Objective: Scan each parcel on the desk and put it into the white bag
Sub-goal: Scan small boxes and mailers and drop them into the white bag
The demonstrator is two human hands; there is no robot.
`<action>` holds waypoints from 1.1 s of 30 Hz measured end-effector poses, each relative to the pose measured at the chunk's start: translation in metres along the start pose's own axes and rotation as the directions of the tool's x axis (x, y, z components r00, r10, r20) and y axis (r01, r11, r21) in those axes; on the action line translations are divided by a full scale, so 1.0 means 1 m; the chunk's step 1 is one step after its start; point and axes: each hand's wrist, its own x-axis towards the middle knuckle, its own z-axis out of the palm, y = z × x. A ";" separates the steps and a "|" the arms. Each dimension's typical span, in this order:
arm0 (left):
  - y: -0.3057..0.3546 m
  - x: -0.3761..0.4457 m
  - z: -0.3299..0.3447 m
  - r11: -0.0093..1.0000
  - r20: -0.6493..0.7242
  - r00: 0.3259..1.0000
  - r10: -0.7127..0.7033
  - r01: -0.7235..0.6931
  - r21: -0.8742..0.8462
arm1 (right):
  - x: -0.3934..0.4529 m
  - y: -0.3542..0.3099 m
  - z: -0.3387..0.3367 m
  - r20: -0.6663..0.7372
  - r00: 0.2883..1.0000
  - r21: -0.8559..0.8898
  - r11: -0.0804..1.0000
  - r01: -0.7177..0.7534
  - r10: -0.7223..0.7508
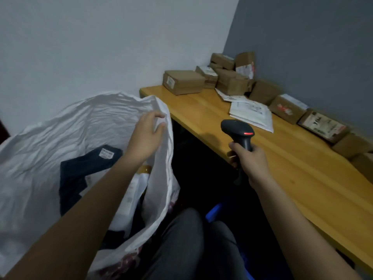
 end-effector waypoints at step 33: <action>0.093 0.182 0.398 0.796 0.690 0.720 0.072 -0.459 0.396 | 0.186 0.041 -0.178 -0.434 0.869 0.116 0.972 -0.206 0.236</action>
